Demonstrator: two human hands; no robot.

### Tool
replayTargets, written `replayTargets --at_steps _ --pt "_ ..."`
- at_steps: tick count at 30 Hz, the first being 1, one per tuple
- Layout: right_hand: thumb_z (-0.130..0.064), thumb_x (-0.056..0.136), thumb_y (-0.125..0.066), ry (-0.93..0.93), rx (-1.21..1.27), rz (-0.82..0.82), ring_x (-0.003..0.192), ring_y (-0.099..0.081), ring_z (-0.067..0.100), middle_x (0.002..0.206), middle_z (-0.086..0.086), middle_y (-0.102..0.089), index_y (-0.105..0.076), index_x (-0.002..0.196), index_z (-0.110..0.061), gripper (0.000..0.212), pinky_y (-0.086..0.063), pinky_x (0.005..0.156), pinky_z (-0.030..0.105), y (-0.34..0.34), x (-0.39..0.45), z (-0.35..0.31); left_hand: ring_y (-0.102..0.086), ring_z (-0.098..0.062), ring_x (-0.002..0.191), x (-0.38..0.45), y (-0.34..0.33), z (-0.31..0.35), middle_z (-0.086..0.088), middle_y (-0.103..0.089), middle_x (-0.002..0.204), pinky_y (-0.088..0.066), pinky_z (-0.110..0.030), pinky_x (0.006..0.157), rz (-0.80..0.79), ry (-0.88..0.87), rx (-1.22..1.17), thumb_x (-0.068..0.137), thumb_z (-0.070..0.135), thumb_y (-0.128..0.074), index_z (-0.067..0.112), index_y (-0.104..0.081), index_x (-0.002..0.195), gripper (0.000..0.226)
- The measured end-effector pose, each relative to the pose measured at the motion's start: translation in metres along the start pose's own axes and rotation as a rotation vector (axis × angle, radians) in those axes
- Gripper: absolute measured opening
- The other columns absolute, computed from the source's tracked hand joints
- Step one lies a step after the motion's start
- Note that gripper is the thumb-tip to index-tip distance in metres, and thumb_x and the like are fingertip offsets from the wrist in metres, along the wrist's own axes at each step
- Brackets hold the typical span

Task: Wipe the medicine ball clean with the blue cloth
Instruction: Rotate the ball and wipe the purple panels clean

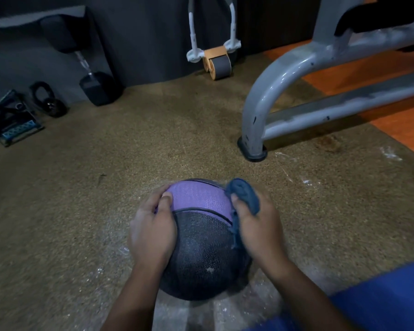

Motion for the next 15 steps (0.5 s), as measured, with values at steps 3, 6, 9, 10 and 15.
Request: replayTargets --at_steps 3,6,9,10,15 --pt "-0.056 0.076 -0.050 -0.037 -0.005 0.060 0.108 -0.059 0.019 0.120 -0.007 -0.058 -0.067 0.108 -0.032 0.043 -0.048 0.096 0.043 0.007 -0.030 0.010 -0.056 -0.013 0.118 -0.001 0.000 -0.001 0.020 -0.063 0.126 -0.040 -0.040 0.105 0.010 0.006 0.013 0.079 0.053 -0.040 0.053 -0.065 0.114 0.043" --pt "-0.051 0.071 -0.056 0.333 -0.272 0.013 0.117 -0.051 0.019 0.138 -0.007 -0.050 -0.061 0.127 -0.039 0.057 -0.045 0.098 0.036 0.005 -0.078 -0.019 -0.056 -0.012 0.118 -0.005 0.001 -0.003 0.021 -0.063 0.126 -0.040 -0.035 0.102 -0.002 -0.032 0.025 0.079 0.053 -0.041 0.050 -0.066 0.115 0.044" --pt "-0.052 0.073 -0.054 0.482 -0.426 -0.048 0.113 -0.049 0.022 0.139 -0.009 -0.048 -0.057 0.128 -0.040 0.056 -0.046 0.090 0.036 -0.003 -0.065 -0.038 -0.056 -0.006 0.119 -0.009 0.004 -0.006 0.022 -0.063 0.125 -0.040 -0.037 0.107 -0.019 -0.085 -0.010 0.081 0.053 -0.043 0.044 -0.068 0.117 0.045" --pt "-0.054 0.076 -0.051 0.417 -0.447 -0.069 0.114 -0.048 0.020 0.138 -0.012 -0.047 -0.056 0.128 -0.040 0.055 -0.046 0.091 0.037 -0.004 -0.050 -0.039 -0.055 -0.005 0.120 -0.010 0.005 -0.008 0.022 -0.063 0.125 -0.039 -0.038 0.108 -0.016 -0.092 -0.020 0.081 0.053 -0.043 0.042 -0.068 0.118 0.046" --pt "-0.049 0.088 -0.057 -0.082 -0.139 -0.161 0.102 -0.059 0.023 0.108 -0.008 -0.057 -0.063 0.092 -0.034 0.017 -0.047 0.088 0.042 0.001 0.018 -0.018 -0.052 -0.005 0.124 -0.012 0.009 -0.011 0.023 -0.061 0.128 -0.036 -0.039 0.111 0.010 -0.069 -0.059 0.083 0.052 -0.044 0.043 -0.068 0.118 0.043"
Point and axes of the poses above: each hand's wrist, its own x-axis towards the middle knuckle, its own y-axis out of the back of the hand, z = x × y, the point moved 2 cm from there along x, towards the middle knuckle
